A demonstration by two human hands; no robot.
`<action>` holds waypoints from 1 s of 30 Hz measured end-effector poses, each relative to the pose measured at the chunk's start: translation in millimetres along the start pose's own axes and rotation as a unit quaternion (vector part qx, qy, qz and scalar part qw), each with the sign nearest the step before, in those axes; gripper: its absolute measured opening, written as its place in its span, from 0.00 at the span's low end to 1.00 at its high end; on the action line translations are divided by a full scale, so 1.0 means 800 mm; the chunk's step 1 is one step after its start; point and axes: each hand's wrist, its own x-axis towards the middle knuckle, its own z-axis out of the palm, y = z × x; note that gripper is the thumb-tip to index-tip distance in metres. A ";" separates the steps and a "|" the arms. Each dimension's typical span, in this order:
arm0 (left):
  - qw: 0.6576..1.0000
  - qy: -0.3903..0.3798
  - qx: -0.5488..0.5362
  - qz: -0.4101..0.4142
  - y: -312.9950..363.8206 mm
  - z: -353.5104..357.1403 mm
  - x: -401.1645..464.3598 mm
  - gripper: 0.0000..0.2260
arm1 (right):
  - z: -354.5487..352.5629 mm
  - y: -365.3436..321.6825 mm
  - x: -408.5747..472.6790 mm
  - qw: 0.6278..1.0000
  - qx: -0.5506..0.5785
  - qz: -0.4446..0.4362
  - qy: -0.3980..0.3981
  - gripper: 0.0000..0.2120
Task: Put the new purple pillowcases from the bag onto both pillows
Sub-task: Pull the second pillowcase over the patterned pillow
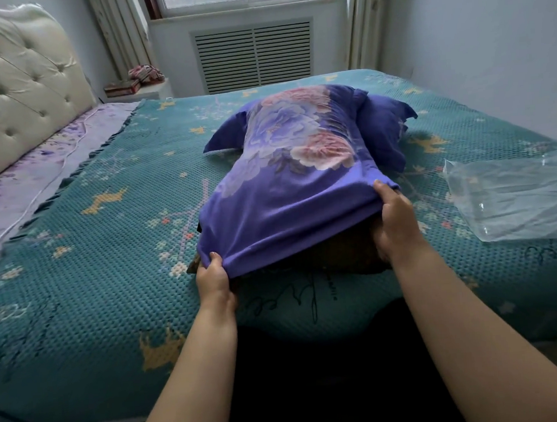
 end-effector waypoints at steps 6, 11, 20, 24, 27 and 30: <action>0.989 0.003 0.124 0.078 -0.001 0.005 -0.002 0.16 | -0.033 0.002 -0.030 0.972 -0.212 -0.071 0.071 0.11; 0.976 0.041 0.176 0.121 -0.003 0.009 -0.002 0.14 | -0.082 0.000 -0.072 0.862 -0.475 -0.093 0.150 0.11; 0.983 0.033 0.147 0.105 -0.012 0.015 0.011 0.22 | -0.039 -0.009 -0.062 0.711 -0.637 -0.297 0.025 0.23; 0.986 0.102 0.097 0.088 0.005 0.018 0.021 0.08 | 0.026 0.035 -0.054 0.642 -0.697 -0.253 -0.193 0.41; 0.990 0.089 0.070 0.081 0.030 0.016 0.046 0.06 | -0.002 0.082 -0.048 0.546 -0.787 -0.122 -0.260 0.60; 0.945 0.149 0.153 0.249 0.061 0.012 0.043 0.06 | -0.027 0.087 -0.040 0.558 -0.782 -0.116 -0.250 0.64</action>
